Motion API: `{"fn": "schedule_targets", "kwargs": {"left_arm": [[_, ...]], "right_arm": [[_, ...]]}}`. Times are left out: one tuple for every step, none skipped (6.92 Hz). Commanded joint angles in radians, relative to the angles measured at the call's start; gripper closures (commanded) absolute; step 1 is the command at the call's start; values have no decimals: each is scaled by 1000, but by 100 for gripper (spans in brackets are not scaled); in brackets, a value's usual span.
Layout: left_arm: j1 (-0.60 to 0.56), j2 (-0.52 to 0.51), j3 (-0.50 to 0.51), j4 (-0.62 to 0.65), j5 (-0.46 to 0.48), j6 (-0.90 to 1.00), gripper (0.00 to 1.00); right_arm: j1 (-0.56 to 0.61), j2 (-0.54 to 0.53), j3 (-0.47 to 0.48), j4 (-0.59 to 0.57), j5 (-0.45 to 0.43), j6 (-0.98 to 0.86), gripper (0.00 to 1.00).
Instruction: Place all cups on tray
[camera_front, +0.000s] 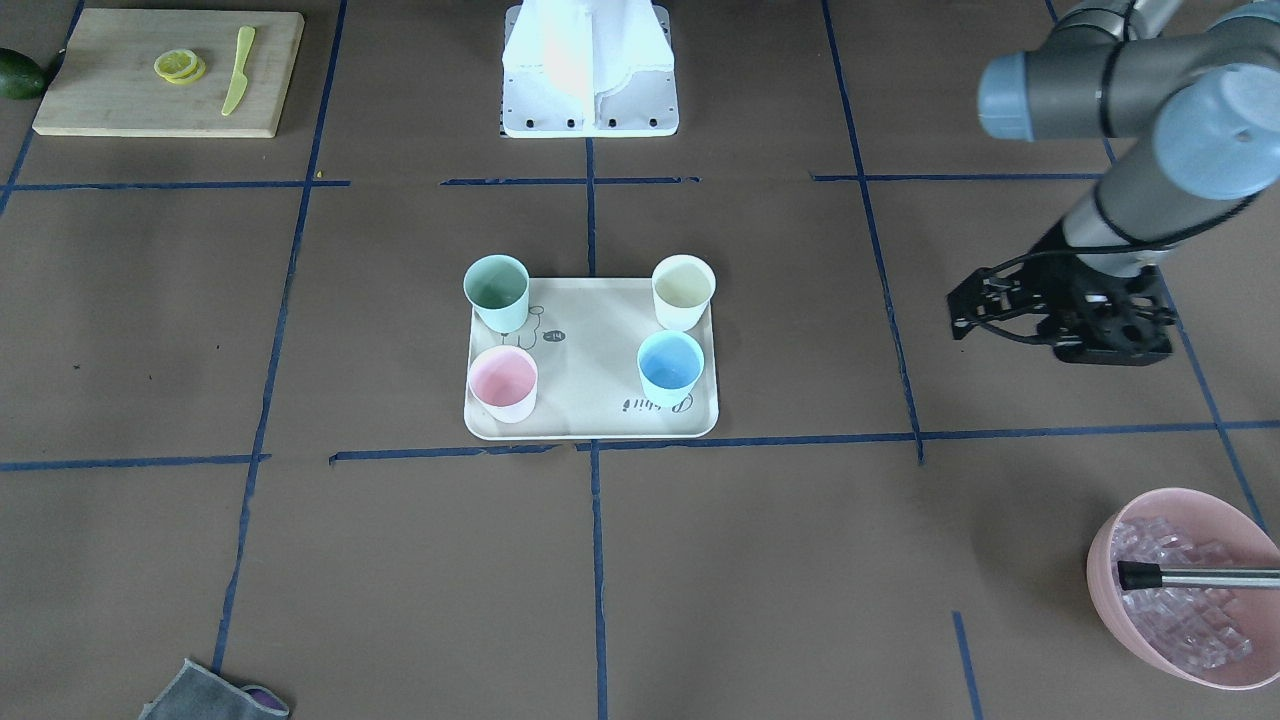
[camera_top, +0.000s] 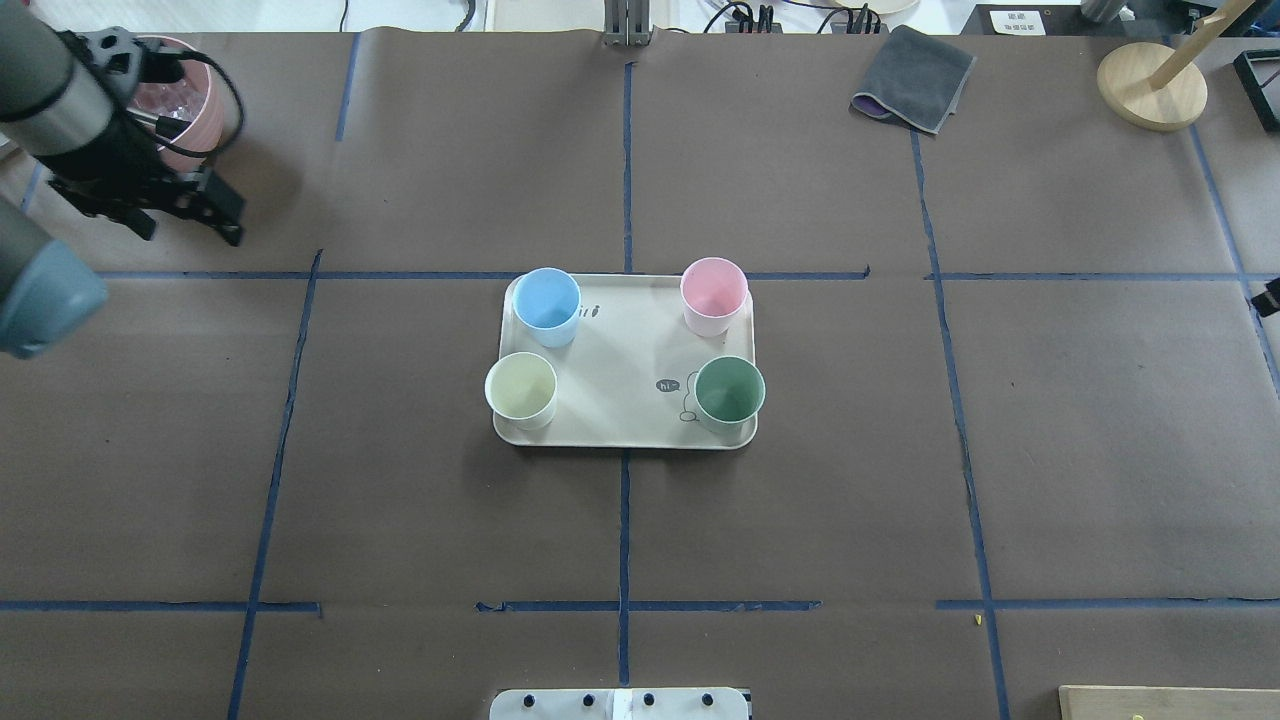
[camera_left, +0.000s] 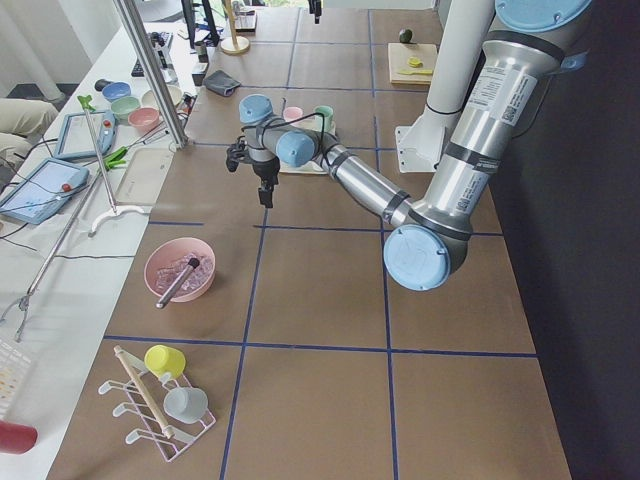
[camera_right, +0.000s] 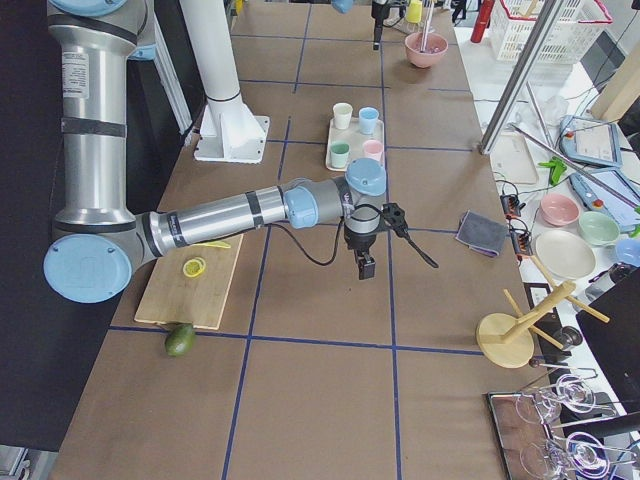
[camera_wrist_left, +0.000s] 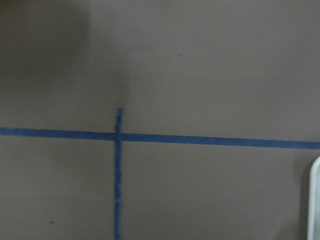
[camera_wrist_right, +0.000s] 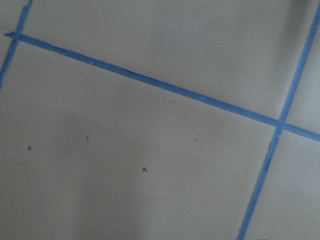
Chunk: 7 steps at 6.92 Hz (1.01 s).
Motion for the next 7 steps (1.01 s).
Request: {"fn": "schedule_targets", "kwargs": {"left_arm": [[-206,168,21,6,-28,433,0],[-279,238,24,6,-30,521,0],[-320,292,15,7,-48,534,0],[-334,328,4,6,-70,530,0],[-362,346,32,9,-67,522,0],[-370,372,37,6,-70,524,0],[-412,403,26,4,-73,527,0]], "right_arm": [[167,-122,-3,-24,20,-128,1],[207,-164,1,-21,21,-126,1],[208,-181,-2,-18,21,-105,1],[208,-173,1,-15,23,-64,1],[206,-170,1,-13,24,-56,1],[205,-167,1,-13,24,-56,1],[205,-167,1,-13,26,-56,1]]}}
